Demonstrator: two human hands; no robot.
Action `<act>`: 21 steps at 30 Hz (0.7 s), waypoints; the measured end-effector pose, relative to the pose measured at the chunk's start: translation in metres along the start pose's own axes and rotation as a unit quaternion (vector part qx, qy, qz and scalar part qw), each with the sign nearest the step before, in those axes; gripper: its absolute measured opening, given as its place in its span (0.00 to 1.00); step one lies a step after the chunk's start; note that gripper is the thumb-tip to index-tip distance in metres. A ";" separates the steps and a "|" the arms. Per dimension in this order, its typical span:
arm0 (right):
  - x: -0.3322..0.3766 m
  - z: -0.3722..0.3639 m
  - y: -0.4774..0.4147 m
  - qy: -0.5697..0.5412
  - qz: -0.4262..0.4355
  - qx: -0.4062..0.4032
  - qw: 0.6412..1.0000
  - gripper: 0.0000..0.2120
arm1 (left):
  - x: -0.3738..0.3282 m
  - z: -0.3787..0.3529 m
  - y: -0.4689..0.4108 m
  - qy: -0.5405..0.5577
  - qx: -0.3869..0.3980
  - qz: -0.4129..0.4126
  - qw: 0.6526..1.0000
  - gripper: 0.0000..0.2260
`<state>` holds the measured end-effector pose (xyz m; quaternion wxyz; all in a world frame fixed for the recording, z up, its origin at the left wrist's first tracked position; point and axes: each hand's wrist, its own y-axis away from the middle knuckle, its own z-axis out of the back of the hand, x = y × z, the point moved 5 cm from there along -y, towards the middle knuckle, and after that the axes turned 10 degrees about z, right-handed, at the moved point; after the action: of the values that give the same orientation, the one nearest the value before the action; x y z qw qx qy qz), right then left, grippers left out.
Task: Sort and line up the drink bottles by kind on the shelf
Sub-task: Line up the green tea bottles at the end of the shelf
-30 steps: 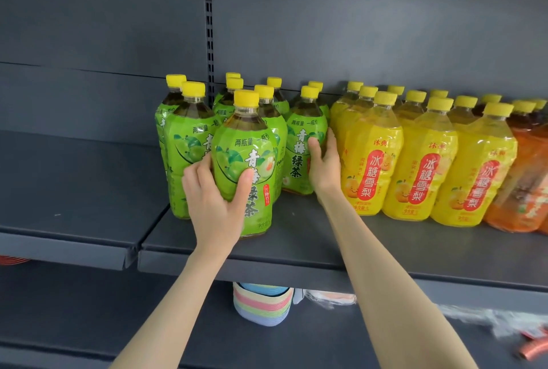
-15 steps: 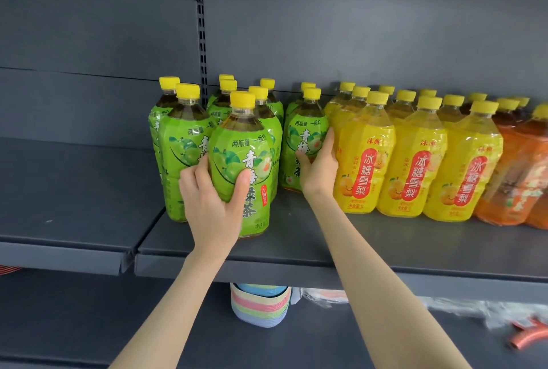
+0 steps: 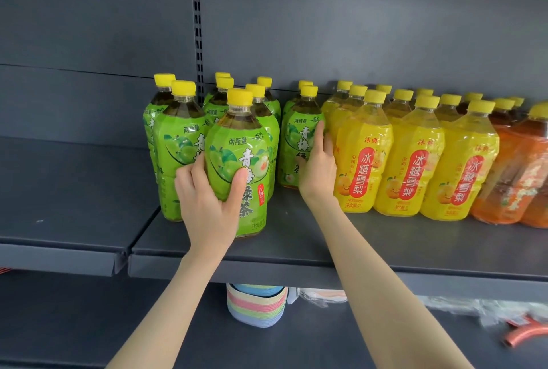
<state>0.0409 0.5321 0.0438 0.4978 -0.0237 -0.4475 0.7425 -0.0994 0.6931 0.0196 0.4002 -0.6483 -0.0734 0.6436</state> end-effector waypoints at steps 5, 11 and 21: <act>0.000 0.001 -0.001 0.005 -0.003 0.004 1.000 0.39 | -0.001 0.001 0.000 0.001 -0.001 -0.001 1.000 0.41; 0.002 0.001 -0.002 -0.007 -0.009 0.031 0.999 0.40 | -0.001 0.001 0.000 0.002 0.005 -0.003 1.000 0.41; 0.007 0.039 0.042 -0.310 -0.018 -0.023 0.950 0.18 | -0.008 -0.007 0.007 0.013 0.046 -0.019 0.999 0.39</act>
<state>-0.0117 0.5076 0.0407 0.3477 0.2041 -0.5970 0.6935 -0.0974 0.6803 0.0202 0.4428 -0.6358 -0.0509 0.6302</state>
